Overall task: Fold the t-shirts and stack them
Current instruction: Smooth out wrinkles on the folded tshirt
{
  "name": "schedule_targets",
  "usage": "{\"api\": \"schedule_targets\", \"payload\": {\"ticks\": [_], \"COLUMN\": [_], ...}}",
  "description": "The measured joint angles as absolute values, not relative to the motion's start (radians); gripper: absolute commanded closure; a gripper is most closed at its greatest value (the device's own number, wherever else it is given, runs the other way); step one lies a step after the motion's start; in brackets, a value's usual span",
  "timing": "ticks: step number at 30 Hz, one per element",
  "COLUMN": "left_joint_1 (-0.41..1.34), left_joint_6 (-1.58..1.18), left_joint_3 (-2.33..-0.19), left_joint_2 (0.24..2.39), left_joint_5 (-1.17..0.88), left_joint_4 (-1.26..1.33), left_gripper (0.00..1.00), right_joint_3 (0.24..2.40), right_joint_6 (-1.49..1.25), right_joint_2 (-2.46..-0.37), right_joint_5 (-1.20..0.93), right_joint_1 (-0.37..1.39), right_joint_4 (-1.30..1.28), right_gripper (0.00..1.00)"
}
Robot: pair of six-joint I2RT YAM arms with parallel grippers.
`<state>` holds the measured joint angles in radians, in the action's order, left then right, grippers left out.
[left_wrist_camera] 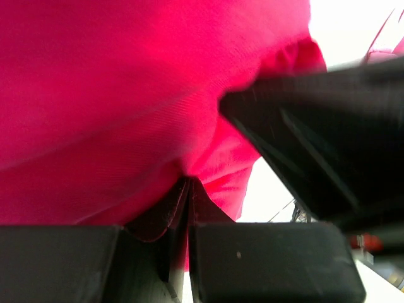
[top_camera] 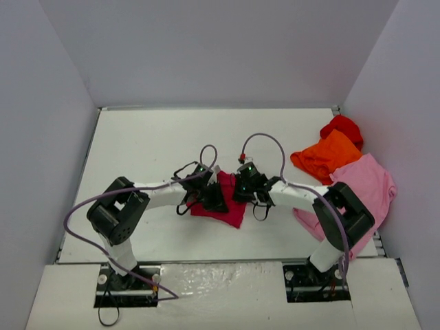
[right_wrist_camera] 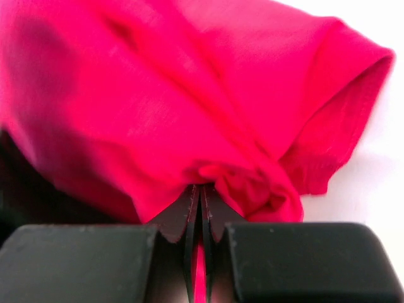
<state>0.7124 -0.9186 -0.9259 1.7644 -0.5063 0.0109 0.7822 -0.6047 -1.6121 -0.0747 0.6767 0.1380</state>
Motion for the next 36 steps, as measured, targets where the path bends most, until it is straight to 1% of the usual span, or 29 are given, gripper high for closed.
{"api": "schedule_targets", "payload": {"ticks": [8,16,22,23,26,27,28,29,30,31,32,33,35,36], "left_joint_1": [0.712,0.713,0.713,0.713,0.713,0.714,0.714,0.714,0.714,0.714,0.714,0.714,0.714,0.714], "left_joint_6": [-0.916,-0.912,-0.912,-0.912,-0.912,-0.91,-0.907,-0.903,-0.899,-0.892,-0.883,-0.875,-0.859,-0.848], "left_joint_3": [-0.927,-0.908,-0.874,-0.869,-0.85,-0.839,-0.825,-0.815,-0.808,-0.805,-0.805,-0.805,-0.807,-0.809], "left_joint_2": [1.734,1.715,1.7,1.694,1.661,1.635,1.6,1.563,1.523,1.479,1.439,1.402,1.328,1.295], "left_joint_5": [-0.489,-0.488,-0.48,-0.478,-0.466,-0.456,-0.445,-0.436,-0.426,-0.413,-0.402,-0.393,-0.376,-0.368], "left_joint_4": [-0.019,-0.038,-0.048,-0.048,-0.049,-0.049,-0.052,-0.057,-0.06,-0.062,-0.062,-0.061,-0.061,-0.063], "left_gripper": [1.0,1.0,1.0,1.0,1.0,1.0,0.98,0.9,0.73,0.53,0.37,0.3,0.12,0.07], "right_joint_3": [0.833,0.907,0.924,0.922,0.894,0.884,0.875,0.869,0.866,0.865,0.865,0.865,0.865,0.864], "right_joint_6": [-0.597,-0.534,-0.518,-0.519,-0.519,-0.519,-0.519,-0.519,-0.521,-0.522,-0.525,-0.527,-0.541,-0.55], "right_joint_2": [-1.71,-1.737,-1.751,-1.746,-1.688,-1.652,-1.609,-1.565,-1.517,-1.465,-1.419,-1.379,-1.31,-1.283], "right_joint_5": [-0.135,0.005,0.013,0.016,0.05,0.064,0.075,0.082,0.088,0.09,0.09,0.089,0.061,0.044], "right_joint_1": [0.578,0.511,0.503,0.504,0.52,0.526,0.532,0.537,0.542,0.547,0.55,0.551,0.551,0.551], "right_joint_4": [0.265,0.208,0.204,0.204,0.191,0.181,0.17,0.162,0.157,0.156,0.157,0.157,0.159,0.16], "right_gripper": [1.0,1.0,1.0,0.98,0.6,0.5,0.39,0.34,0.32,0.32,0.33,0.32,0.32,0.31]}}
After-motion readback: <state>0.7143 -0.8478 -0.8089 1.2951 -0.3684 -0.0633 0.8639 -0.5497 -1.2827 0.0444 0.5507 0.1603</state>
